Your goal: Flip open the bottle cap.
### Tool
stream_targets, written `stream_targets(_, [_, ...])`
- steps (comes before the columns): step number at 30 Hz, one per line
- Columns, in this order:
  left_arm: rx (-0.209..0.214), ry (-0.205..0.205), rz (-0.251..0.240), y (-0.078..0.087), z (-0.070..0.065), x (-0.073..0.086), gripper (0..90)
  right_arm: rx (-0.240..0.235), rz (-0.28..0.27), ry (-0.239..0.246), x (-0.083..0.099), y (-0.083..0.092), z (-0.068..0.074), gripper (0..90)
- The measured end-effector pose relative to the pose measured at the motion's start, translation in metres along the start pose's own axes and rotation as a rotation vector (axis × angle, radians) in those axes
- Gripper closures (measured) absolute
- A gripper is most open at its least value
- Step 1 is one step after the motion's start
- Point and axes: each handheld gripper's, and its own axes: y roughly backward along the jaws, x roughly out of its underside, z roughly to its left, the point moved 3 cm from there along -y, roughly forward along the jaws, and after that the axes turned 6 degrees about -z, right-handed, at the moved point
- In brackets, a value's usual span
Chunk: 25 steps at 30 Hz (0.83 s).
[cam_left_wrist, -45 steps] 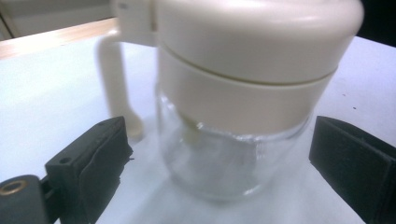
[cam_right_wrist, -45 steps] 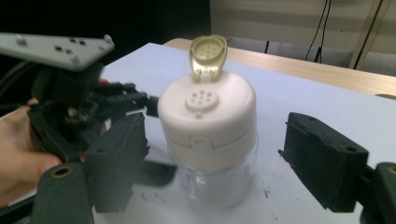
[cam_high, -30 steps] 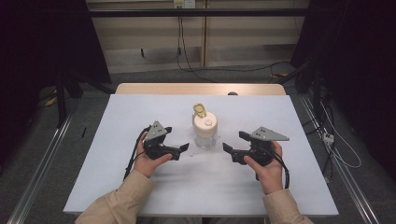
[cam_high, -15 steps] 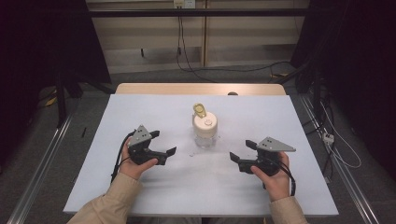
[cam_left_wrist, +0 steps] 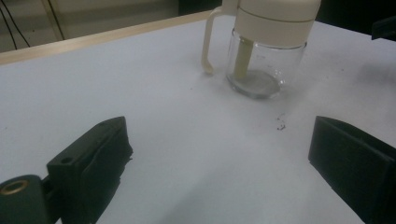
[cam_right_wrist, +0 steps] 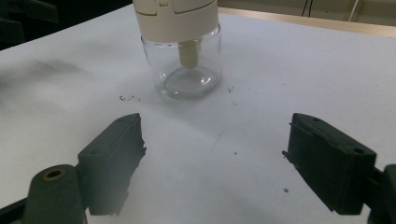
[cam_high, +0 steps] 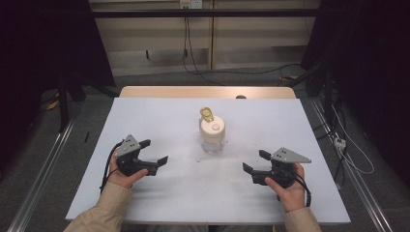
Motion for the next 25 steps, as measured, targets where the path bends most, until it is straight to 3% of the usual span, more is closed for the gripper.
stream_targets(14, [-0.025, 0.027, 0.006, 0.024, 0.013, 0.011, 5.5, 0.02, 0.006, -0.006, 0.007, 0.011, -0.008, 17.6])
stream_targets(25, [-0.038, 0.037, 0.008, 0.028, 0.017, 0.013, 5.5, 0.034, 0.006, 0.009, 0.01, 0.015, -0.012, 17.6])
